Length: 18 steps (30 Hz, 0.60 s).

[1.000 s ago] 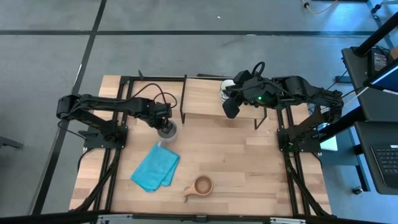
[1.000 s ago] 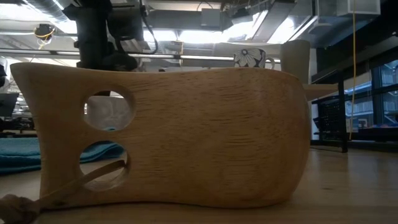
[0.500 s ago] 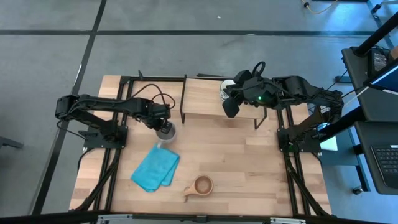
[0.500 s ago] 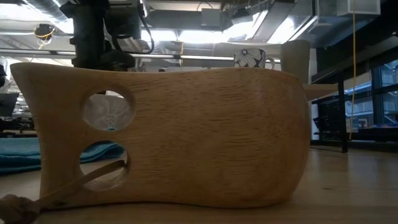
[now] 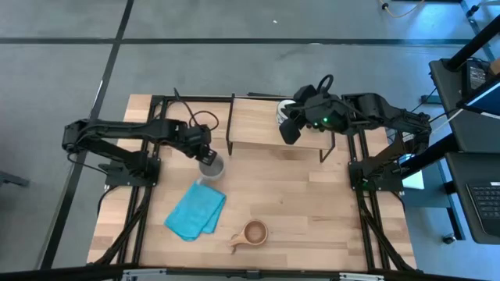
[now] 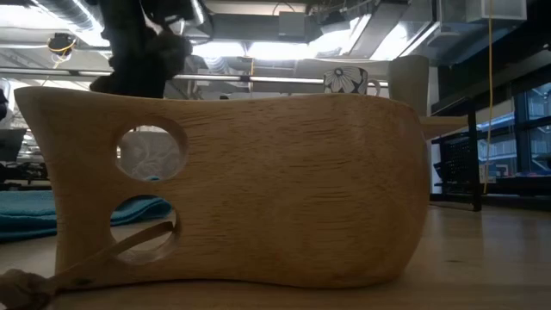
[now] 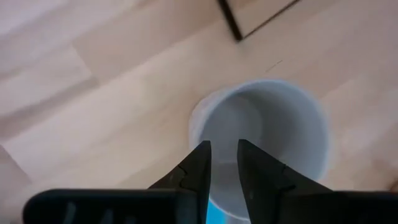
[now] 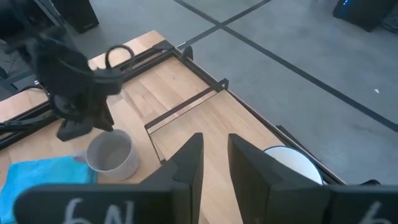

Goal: Stack small to large cups/mugs on shelf
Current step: Put the gray mug on the shelf

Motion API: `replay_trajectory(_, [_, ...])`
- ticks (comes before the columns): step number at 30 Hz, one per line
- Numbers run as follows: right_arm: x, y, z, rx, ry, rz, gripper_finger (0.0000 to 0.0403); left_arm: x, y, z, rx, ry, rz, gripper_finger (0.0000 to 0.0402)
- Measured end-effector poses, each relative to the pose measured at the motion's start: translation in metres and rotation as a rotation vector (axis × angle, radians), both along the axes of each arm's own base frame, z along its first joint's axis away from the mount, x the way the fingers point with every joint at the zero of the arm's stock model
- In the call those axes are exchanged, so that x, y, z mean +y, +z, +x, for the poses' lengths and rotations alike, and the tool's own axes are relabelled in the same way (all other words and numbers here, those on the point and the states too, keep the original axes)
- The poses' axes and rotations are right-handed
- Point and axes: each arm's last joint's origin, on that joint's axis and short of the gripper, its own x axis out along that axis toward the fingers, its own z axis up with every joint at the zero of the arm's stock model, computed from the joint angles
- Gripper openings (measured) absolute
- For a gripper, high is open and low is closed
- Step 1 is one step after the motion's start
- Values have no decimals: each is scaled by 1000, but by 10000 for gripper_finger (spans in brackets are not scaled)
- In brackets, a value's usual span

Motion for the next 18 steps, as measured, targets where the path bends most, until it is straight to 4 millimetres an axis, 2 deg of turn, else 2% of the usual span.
replay_trajectory(5, [-1, 0, 0, 2, -2, -2, 76, 6, 4, -11, 40, -26, 58, 71])
replay_trajectory(12, [-1, 0, 0, 8, 5, -11, 76, 10, 1, -8, 58, -408, 200, 71])
replay_trajectory(18, [-1, 0, 0, 1, -1, -2, 76, 9, 2, -3, 25, -539, 227, 71])
